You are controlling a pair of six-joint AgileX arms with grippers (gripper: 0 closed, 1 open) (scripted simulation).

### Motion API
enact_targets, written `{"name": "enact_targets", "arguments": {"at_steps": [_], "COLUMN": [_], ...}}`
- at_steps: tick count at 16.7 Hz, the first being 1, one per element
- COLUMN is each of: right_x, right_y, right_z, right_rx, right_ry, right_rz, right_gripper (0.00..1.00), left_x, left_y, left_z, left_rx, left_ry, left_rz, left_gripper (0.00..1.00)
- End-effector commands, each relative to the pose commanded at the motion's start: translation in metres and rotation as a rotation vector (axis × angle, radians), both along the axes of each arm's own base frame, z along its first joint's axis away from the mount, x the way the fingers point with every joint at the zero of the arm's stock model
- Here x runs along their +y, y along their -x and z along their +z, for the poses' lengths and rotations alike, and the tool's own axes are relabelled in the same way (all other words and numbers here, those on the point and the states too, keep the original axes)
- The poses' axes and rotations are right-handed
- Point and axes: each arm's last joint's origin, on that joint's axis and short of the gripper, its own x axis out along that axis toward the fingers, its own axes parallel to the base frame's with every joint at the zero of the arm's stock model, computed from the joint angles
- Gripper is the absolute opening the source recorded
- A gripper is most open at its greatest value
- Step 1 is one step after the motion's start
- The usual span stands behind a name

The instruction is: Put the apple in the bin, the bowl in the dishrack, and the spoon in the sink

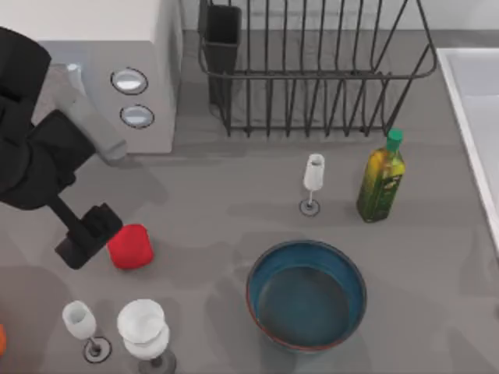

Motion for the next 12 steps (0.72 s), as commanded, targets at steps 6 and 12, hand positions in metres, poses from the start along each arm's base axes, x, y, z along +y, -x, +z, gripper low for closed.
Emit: {"name": "enact_targets", "arguments": {"at_steps": [6,12], "right_x": [0.0,0.0], "right_y": [0.0,0.0], "right_z": [0.0,0.0], "right_rx": [0.0,0.0], "right_ry": [0.0,0.0], "right_rz": [0.0,0.0], "right_gripper": [1.0,1.0], "left_x": [-0.043,-0.055], "left_y": [-0.055,-0.066], "left_z": [-0.041,-0.05], "left_rx": [0.331,0.395], "left_ry": [-0.148,-0.178], "left_rz": [-0.246,-0.31], "left_gripper": [1.0,1.0]}}
